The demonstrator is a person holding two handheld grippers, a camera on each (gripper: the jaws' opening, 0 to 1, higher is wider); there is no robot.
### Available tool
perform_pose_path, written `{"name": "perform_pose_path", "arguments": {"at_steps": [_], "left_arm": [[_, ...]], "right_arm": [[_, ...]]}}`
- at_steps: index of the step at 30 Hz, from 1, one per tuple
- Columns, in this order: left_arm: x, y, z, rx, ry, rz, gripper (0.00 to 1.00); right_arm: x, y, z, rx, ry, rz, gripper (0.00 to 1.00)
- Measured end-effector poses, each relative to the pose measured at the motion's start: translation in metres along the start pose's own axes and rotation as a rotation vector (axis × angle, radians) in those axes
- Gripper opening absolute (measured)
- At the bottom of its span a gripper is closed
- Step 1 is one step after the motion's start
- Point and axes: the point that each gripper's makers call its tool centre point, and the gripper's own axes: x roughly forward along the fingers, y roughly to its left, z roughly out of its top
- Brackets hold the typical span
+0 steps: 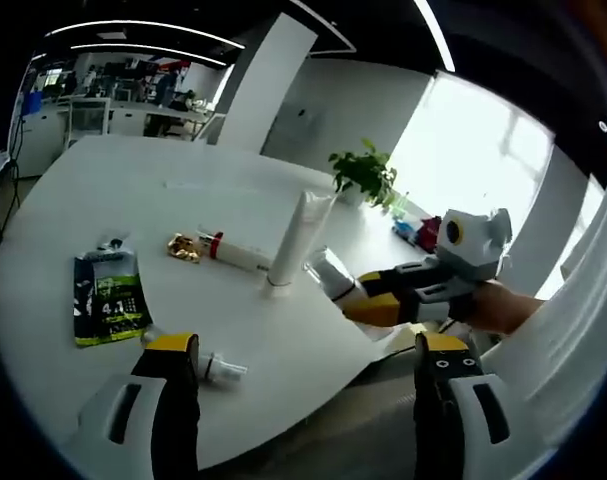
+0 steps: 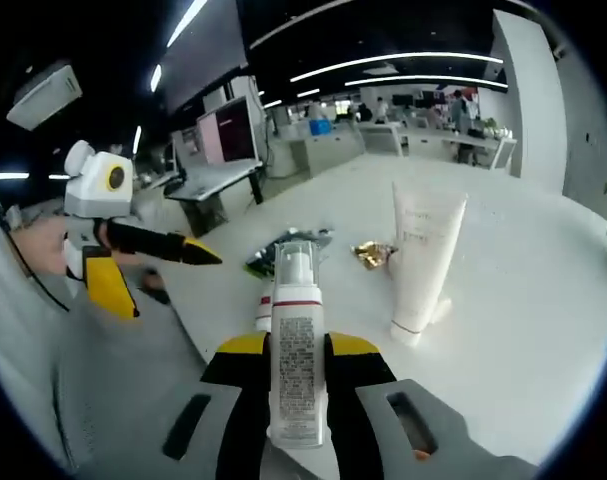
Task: Arrange the skincare products in the storage area until every visible bottle or jar stands upright without overlapping.
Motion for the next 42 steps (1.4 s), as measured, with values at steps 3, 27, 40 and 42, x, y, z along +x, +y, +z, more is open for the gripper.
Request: {"name": "perform_pose_path", "arguments": {"at_steps": [3, 27, 40, 42], "left_arm": [[0.000, -0.002, 0.002, 0.003, -0.004, -0.009, 0.78], [0.005, -0.019, 0.024, -0.049, -0.122, -0.091, 0.49], [0.007, -0.021, 0.031, -0.071, -0.154, -0.091, 0.28], [0.008, -0.022, 0.033, -0.058, -0.157, -0.086, 0.25]], "right_arm": [[0.001, 0.010, 0.005, -0.029, -0.018, 0.031, 0.20], [0.007, 0.059, 0.026, -0.106, -0.097, 0.193, 0.20], [0.007, 0.069, 0.029, -0.122, -0.093, 0.219, 0.20], [0.007, 0.069, 0.030, -0.134, -0.090, 0.213, 0.20]]}}
